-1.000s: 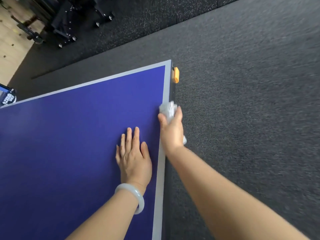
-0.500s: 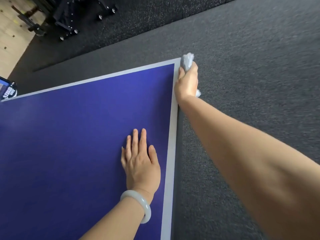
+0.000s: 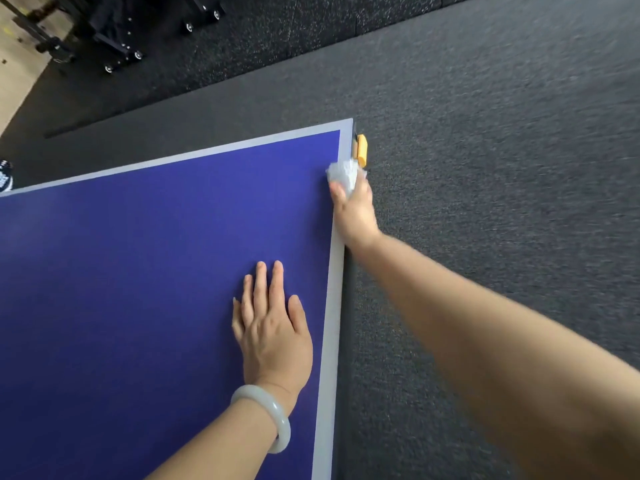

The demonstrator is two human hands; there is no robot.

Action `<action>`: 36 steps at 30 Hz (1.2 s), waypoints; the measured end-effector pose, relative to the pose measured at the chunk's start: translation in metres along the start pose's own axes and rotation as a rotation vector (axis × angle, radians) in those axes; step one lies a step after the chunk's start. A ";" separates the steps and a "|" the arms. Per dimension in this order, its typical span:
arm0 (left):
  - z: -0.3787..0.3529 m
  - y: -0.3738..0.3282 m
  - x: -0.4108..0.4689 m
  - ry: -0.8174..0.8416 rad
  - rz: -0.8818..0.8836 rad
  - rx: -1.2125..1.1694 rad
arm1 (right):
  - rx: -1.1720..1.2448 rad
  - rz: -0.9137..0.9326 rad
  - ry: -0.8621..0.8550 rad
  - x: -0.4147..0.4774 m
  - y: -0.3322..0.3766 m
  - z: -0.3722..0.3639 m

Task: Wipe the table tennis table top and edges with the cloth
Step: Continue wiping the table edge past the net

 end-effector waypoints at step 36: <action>0.001 0.001 -0.001 0.014 0.012 0.021 | 0.080 0.166 -0.131 0.007 0.043 0.021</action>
Point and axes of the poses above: each hand's wrist, its own x-axis towards the middle knuckle, its own z-axis out of the back of the hand, y = z × x, the point moved 9 cm from there along x, towards the middle knuckle, and after that the axes turned 7 degrees about -x, right-handed, at the moved point
